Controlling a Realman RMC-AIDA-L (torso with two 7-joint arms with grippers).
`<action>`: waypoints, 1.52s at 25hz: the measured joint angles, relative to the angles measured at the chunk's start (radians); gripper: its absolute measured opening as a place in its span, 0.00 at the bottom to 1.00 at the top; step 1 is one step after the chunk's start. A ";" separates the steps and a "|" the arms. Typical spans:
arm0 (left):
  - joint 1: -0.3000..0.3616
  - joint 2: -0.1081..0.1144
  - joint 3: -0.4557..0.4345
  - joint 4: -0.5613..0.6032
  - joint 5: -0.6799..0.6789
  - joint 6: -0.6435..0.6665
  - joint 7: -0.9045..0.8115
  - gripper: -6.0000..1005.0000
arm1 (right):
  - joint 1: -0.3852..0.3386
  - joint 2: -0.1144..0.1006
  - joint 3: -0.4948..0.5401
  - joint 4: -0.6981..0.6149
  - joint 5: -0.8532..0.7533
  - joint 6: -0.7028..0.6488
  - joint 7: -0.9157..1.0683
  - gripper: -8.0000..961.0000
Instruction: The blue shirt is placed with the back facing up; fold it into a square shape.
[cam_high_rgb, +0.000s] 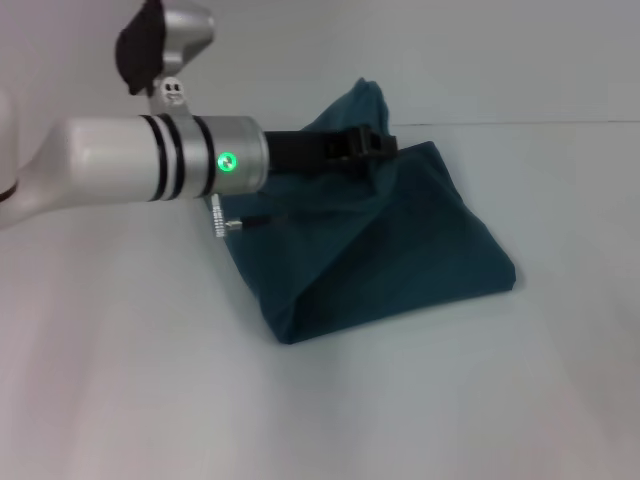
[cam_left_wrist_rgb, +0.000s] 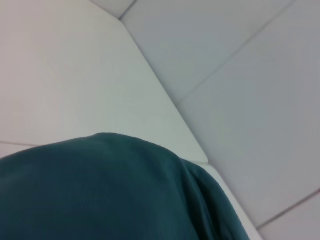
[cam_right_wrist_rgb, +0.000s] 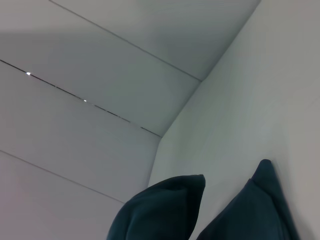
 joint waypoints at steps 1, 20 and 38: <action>-0.002 0.000 0.015 -0.002 -0.003 -0.006 0.000 0.07 | 0.000 0.000 0.000 0.000 0.000 0.000 0.000 0.97; 0.023 0.002 0.215 0.029 -0.211 -0.079 0.054 0.25 | 0.002 -0.004 0.001 0.000 -0.039 0.021 0.002 0.96; 0.378 0.087 -0.343 -0.013 -0.100 0.484 -0.115 0.94 | 0.314 -0.096 -0.025 -0.101 -0.501 0.065 0.271 0.95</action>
